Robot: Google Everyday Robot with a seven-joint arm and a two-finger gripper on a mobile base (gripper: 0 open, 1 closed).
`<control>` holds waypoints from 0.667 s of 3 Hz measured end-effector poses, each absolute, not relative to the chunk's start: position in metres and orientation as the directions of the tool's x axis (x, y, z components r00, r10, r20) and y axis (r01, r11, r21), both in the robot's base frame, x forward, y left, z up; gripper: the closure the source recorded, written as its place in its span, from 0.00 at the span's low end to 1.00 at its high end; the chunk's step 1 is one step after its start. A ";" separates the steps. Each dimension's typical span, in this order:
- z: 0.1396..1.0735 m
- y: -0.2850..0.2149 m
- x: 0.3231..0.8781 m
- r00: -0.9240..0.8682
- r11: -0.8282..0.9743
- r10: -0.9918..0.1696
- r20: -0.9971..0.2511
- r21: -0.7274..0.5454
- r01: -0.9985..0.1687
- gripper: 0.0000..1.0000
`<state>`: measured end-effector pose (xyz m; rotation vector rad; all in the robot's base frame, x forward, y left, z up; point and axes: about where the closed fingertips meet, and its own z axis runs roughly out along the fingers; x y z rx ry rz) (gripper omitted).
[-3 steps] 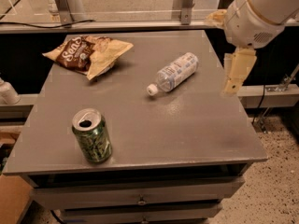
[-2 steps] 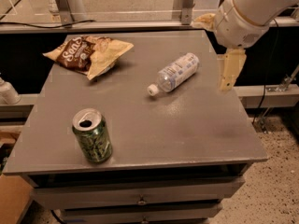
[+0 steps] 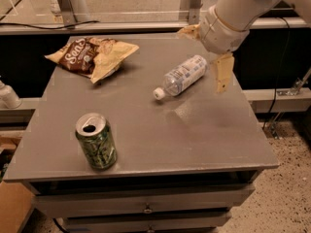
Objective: Place blue plastic bottle upright
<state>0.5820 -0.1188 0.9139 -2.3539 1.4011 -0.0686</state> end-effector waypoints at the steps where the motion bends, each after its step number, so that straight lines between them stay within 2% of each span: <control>1: 0.895 -0.107 0.601 0.563 -0.494 -0.812 -0.154 -0.331 -0.804 0.00; 2: 0.874 -0.102 0.621 0.599 -0.540 -0.787 -0.152 -0.301 -0.786 0.00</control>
Offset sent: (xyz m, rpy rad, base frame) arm 0.0617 0.0205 -0.0623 -0.0672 0.0800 0.1896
